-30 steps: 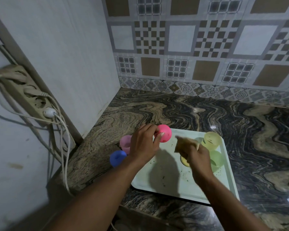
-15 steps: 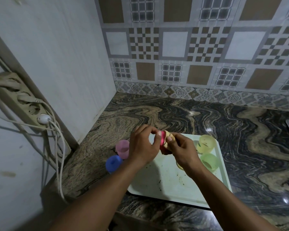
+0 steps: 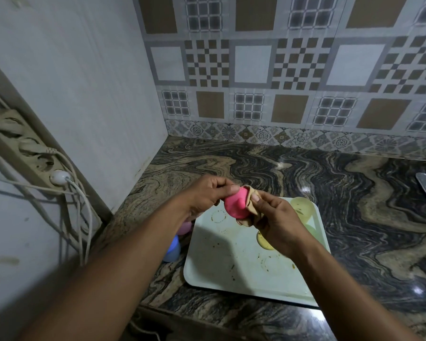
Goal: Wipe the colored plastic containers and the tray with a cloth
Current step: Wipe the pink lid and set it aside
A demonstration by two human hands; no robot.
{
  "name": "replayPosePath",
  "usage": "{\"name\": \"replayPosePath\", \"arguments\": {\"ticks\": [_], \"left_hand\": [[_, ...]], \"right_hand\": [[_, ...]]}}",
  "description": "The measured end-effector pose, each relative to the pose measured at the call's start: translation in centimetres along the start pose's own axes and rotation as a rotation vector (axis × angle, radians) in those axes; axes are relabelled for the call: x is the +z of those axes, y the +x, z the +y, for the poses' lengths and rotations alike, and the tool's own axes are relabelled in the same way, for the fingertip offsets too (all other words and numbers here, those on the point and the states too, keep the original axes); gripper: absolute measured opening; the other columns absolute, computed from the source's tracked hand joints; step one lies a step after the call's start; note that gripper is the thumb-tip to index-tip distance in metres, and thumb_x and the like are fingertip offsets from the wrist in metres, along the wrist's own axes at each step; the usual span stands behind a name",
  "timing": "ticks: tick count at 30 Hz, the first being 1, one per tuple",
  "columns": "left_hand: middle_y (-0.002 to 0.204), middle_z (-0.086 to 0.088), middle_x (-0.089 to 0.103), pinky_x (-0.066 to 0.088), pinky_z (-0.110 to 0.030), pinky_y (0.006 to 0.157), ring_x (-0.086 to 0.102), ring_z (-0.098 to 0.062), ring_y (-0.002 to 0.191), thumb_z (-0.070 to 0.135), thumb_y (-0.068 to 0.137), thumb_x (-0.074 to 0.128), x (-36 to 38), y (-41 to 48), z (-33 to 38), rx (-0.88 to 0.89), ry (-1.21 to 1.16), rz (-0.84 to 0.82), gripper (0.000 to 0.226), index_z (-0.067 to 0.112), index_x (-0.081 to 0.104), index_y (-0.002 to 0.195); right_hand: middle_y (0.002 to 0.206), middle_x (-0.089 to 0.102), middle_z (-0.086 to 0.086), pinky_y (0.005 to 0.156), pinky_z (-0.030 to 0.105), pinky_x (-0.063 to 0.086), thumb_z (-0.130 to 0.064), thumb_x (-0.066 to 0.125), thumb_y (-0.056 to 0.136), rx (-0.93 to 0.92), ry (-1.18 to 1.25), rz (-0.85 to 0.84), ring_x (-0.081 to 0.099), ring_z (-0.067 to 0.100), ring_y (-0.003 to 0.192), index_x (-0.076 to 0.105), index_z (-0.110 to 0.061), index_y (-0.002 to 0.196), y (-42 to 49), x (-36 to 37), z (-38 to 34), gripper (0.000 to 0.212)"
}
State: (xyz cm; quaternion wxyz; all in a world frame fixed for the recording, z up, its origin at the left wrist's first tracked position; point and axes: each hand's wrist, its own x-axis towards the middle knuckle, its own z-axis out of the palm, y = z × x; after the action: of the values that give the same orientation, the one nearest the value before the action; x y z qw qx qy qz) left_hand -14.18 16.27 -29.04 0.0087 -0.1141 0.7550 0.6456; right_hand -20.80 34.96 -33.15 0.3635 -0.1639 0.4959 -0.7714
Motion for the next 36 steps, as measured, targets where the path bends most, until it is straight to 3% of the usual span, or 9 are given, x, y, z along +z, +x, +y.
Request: {"name": "replayPosePath", "arguments": {"ticks": [3, 9, 16, 19, 21, 24, 27, 33, 36], "left_hand": [[0.066, 0.012, 0.065, 0.035, -0.023, 0.06, 0.048, -0.009, 0.067, 0.017, 0.096, 0.063, 1.1, -0.1, -1.4, -0.015, -0.182, 0.09, 0.012, 0.015, 0.071, 0.088], [0.074, -0.005, 0.071, 0.039, -0.022, 0.059, 0.06, -0.013, 0.063, 0.032, 0.09, 0.071, 0.1, -1.0, -0.9, -0.15, 0.019, -0.157, 0.018, 0.015, 0.075, 0.086], [0.069, -0.003, 0.063, 0.033, -0.029, 0.061, 0.054, -0.009, 0.058, 0.026, 0.096, 0.062, 2.2, -0.1, -2.1, 0.002, -0.338, 0.248, 0.019, 0.012, 0.075, 0.092], [0.083, -0.012, 0.07, 0.032, -0.029, 0.059, 0.059, -0.016, 0.062, 0.037, 0.092, 0.064, 1.3, -1.2, -1.8, -0.175, -0.276, 0.015, 0.038, 0.005, 0.071, 0.111], [0.086, -0.013, 0.07, 0.033, -0.028, 0.059, 0.059, -0.016, 0.063, 0.039, 0.087, 0.069, 0.5, -1.6, -1.5, -0.195, -0.224, -0.087, 0.032, 0.012, 0.076, 0.103], [0.076, -0.005, 0.07, 0.036, -0.027, 0.063, 0.056, -0.012, 0.063, 0.036, 0.085, 0.07, 1.5, -0.8, -0.9, -0.027, -0.275, 0.089, 0.025, 0.014, 0.078, 0.094], [0.064, 0.007, 0.067, 0.039, -0.022, 0.06, 0.056, -0.002, 0.056, 0.027, 0.094, 0.064, 3.7, 0.0, -1.2, 0.036, -0.374, 0.315, 0.021, 0.009, 0.074, 0.1], [0.08, -0.006, 0.071, 0.035, -0.029, 0.061, 0.058, -0.013, 0.064, 0.035, 0.086, 0.067, 0.6, -1.6, -1.2, -0.226, -0.223, -0.023, 0.029, 0.011, 0.073, 0.1], [0.077, -0.003, 0.068, 0.038, -0.027, 0.066, 0.055, -0.009, 0.065, 0.029, 0.086, 0.069, 1.2, -1.0, -0.8, -0.036, -0.269, 0.146, 0.015, 0.016, 0.075, 0.089]], "right_hand": [[0.091, 0.07, 0.022, 0.058, 0.034, 0.052, -0.011, 0.057, 0.092, 0.017, 0.202, 0.075, 0.064, 0.033, 0.072, 0.066, 0.005, 0.113, -0.3, 0.3, 0.8, 0.028], [0.086, 0.063, 0.026, 0.052, 0.03, 0.045, -0.017, 0.059, 0.093, 0.094, -0.092, -0.013, 0.052, 0.027, 0.061, 0.073, 0.001, 0.104, -0.2, -0.6, -1.4, 0.025], [0.087, 0.074, 0.016, 0.057, 0.026, 0.058, -0.003, 0.054, 0.098, 0.039, 0.355, 0.168, 0.071, 0.021, 0.071, 0.065, 0.004, 0.114, 0.3, 1.9, 0.1, 0.021], [0.078, 0.072, 0.015, 0.054, 0.024, 0.053, -0.005, 0.055, 0.096, 0.096, 0.146, 0.117, 0.064, 0.022, 0.063, 0.068, 0.004, 0.107, 0.1, 1.4, -1.3, 0.02], [0.077, 0.067, 0.017, 0.053, 0.026, 0.046, -0.01, 0.059, 0.09, 0.12, -0.045, 0.022, 0.054, 0.024, 0.063, 0.073, 0.0, 0.099, 0.4, 0.7, -2.6, 0.02], [0.087, 0.07, 0.019, 0.066, 0.032, 0.049, -0.014, 0.061, 0.09, 0.035, 0.081, 0.119, 0.059, 0.028, 0.074, 0.076, -0.003, 0.099, 0.9, 1.6, -2.7, 0.02], [0.087, 0.073, 0.013, 0.061, 0.025, 0.056, -0.009, 0.055, 0.099, -0.011, 0.296, 0.291, 0.067, 0.019, 0.07, 0.07, 0.0, 0.106, 1.0, 3.4, -0.9, 0.018], [0.081, 0.067, 0.016, 0.054, 0.025, 0.048, -0.01, 0.057, 0.096, 0.158, -0.079, 0.035, 0.056, 0.02, 0.065, 0.079, -0.01, 0.083, 0.8, 0.4, -3.3, 0.025], [0.085, 0.068, 0.016, 0.057, 0.027, 0.048, -0.013, 0.06, 0.093, 0.093, 0.015, 0.131, 0.057, 0.022, 0.07, 0.074, -0.004, 0.097, 1.2, 1.4, -3.0, 0.018]]}}
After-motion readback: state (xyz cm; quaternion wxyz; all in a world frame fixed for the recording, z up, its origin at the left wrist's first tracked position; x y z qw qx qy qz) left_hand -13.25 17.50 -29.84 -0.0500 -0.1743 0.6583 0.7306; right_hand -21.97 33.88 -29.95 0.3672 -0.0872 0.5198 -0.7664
